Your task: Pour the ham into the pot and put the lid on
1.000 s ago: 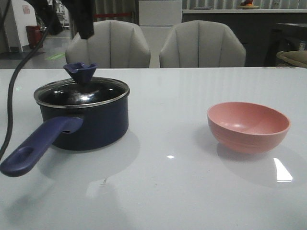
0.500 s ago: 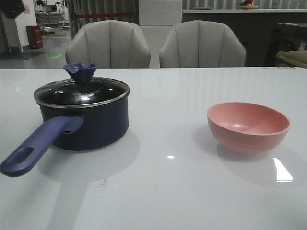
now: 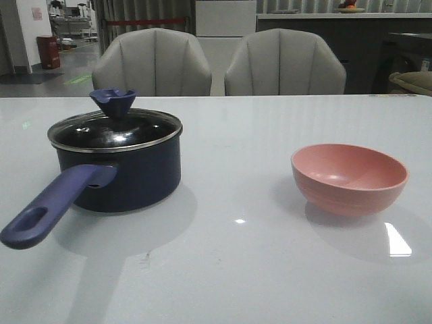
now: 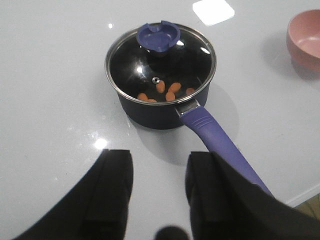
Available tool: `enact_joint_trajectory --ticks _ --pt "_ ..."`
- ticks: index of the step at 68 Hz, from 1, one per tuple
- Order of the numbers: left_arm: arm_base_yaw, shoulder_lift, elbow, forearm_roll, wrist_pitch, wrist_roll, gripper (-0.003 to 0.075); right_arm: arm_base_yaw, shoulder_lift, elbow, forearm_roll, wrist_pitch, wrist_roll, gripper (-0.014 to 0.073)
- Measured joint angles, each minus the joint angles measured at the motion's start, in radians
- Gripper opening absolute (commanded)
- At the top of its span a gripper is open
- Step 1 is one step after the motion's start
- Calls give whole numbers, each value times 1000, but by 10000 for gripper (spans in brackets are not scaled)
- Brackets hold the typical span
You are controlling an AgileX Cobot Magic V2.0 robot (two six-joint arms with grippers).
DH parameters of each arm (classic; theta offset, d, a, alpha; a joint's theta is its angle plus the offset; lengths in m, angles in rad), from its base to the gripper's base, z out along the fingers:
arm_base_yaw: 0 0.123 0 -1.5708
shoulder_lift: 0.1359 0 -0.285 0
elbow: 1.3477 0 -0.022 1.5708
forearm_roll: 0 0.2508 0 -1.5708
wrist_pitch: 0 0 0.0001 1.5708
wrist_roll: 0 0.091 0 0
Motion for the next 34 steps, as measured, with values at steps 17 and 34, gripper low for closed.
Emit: enact_joint_trajectory --ticks 17,34 --pt "0 -296 214 0 -117 0 117 0 0 0 0 0 0 160" --pt "0 -432 296 -2 -147 0 113 0 0 0 0 0 0 160"
